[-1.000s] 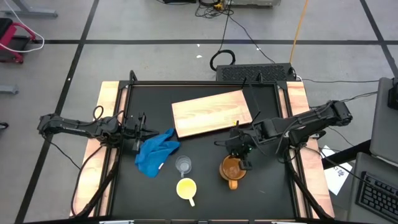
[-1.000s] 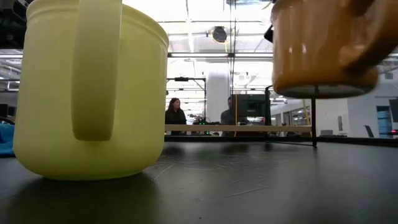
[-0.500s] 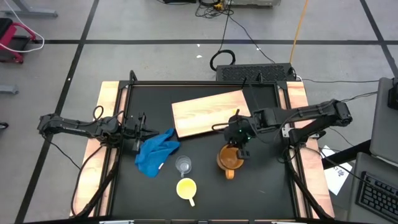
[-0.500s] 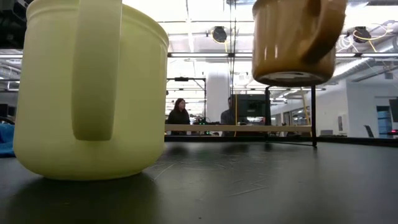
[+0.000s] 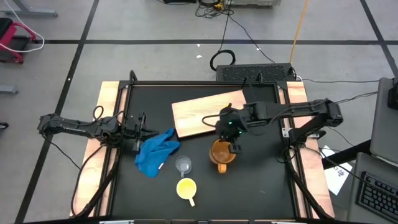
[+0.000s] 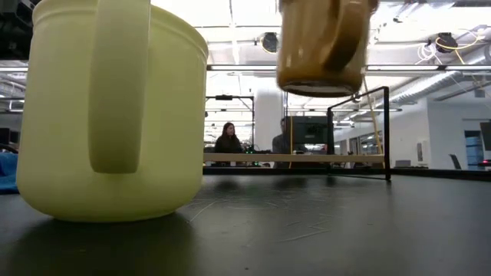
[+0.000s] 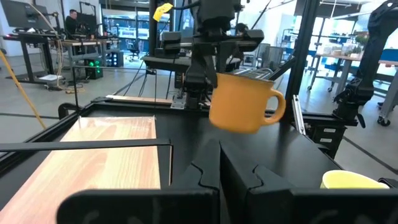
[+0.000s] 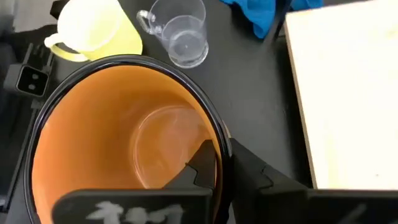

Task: Stack small to large cups/mugs on shelf
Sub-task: Put the brown mug on the shelf

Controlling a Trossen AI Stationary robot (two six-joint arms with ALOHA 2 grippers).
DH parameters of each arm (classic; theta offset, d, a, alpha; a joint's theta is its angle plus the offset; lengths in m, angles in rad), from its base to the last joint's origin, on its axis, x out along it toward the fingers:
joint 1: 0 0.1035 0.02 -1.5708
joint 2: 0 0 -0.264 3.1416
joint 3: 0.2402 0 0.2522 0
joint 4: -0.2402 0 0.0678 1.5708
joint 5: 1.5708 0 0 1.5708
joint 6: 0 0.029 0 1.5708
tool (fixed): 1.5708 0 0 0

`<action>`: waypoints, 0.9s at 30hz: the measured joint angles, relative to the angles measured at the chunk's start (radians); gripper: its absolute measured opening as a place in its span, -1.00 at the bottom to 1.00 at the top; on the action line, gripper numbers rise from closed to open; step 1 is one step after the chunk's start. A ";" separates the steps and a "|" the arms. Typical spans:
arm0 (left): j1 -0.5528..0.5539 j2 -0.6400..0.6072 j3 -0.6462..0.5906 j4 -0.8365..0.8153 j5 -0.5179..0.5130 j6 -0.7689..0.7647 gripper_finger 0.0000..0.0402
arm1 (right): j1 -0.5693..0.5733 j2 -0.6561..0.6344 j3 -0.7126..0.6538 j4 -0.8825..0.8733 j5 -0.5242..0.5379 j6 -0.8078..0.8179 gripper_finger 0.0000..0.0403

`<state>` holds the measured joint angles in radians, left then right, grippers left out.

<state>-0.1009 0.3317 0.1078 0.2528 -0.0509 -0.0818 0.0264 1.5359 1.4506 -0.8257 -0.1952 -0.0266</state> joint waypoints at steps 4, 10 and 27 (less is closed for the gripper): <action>0.000 0.000 0.000 -0.005 0.000 0.000 -0.98 | -0.014 0.068 0.070 0.008 0.003 -0.036 -0.95; 0.000 0.000 0.000 -0.017 0.000 0.000 -0.98 | -0.077 0.140 0.195 -0.029 -0.004 -0.085 -0.95; 0.000 0.000 0.000 -0.048 0.000 0.006 -0.98 | -0.308 0.321 0.462 -0.150 -0.125 -0.216 -0.95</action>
<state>-0.1009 0.3317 0.1078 0.2051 -0.0505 -0.0754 -0.2814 1.8567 1.9128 -0.9758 -0.3201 -0.2425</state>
